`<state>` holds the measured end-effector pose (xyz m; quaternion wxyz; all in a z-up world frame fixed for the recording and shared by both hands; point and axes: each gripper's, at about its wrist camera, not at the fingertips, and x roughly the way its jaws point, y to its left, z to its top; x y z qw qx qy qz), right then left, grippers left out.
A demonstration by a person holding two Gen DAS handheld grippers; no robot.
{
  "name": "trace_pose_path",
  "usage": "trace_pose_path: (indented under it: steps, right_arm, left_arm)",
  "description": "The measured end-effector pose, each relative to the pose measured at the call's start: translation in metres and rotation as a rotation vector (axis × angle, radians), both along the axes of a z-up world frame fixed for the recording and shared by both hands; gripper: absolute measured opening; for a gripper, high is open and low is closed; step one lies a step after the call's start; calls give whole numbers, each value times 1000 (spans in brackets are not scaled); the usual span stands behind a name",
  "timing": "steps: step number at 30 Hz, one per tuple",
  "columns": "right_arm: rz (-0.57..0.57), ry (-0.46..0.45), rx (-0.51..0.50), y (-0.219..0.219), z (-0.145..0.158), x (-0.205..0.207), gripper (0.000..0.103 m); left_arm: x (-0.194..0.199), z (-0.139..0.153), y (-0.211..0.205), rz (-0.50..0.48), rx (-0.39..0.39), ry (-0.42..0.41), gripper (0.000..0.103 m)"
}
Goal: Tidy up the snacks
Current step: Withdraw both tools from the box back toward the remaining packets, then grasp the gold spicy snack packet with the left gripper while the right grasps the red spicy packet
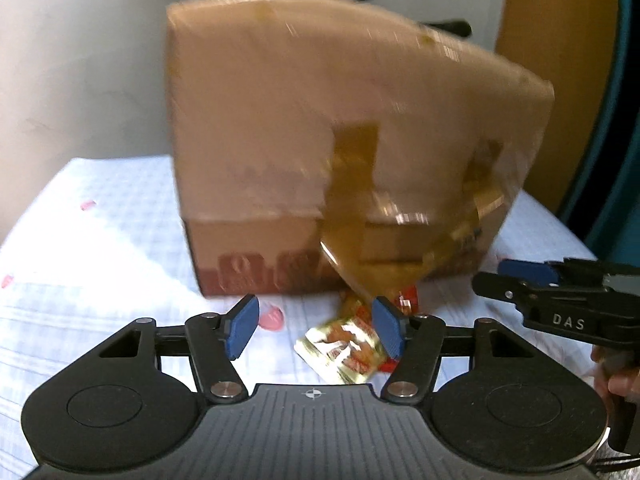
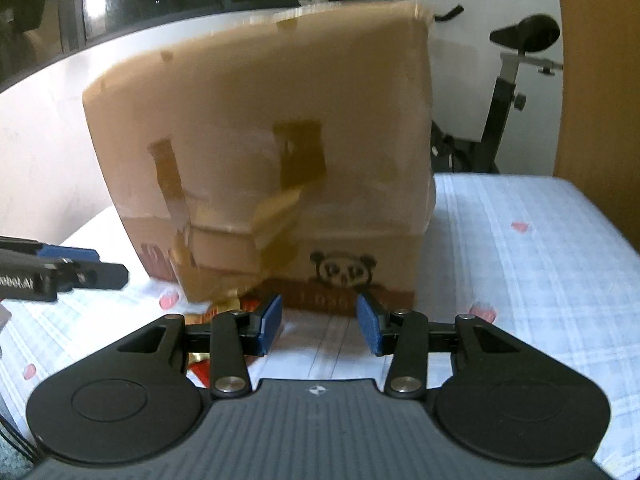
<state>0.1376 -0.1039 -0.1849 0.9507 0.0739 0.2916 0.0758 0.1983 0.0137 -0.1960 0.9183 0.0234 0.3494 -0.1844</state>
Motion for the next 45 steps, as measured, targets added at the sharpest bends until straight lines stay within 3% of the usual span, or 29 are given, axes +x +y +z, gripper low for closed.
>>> trace_pose_path:
  steps: [13,20,26,29,30,38,45]
  right_arm:
    - [8,87,18,7,-33,4,45]
    - [8,97,21,5,-37,4,45]
    - [9,97,20,5,-38,5,46]
    - [8,99,22,5,-38,5,46]
    - [8,101,22,5,-38,5,46]
    - [31,121,39,12,-30,10,47]
    - [92,149,59,41,-22,29,69]
  left_arm:
    - [22,-47,-33,-159,129,50,66]
    - [39,-58,-38,-217,119,48,72]
    - [41,-65,-46,-272,127,48,67]
    - [32,-64,-49,-260,118,35,63]
    - [30,-63,-46,-251,103,34,57]
    - [6,-49,1,-95,13,21,55]
    - [-1,-40,33,27,-22,16,55]
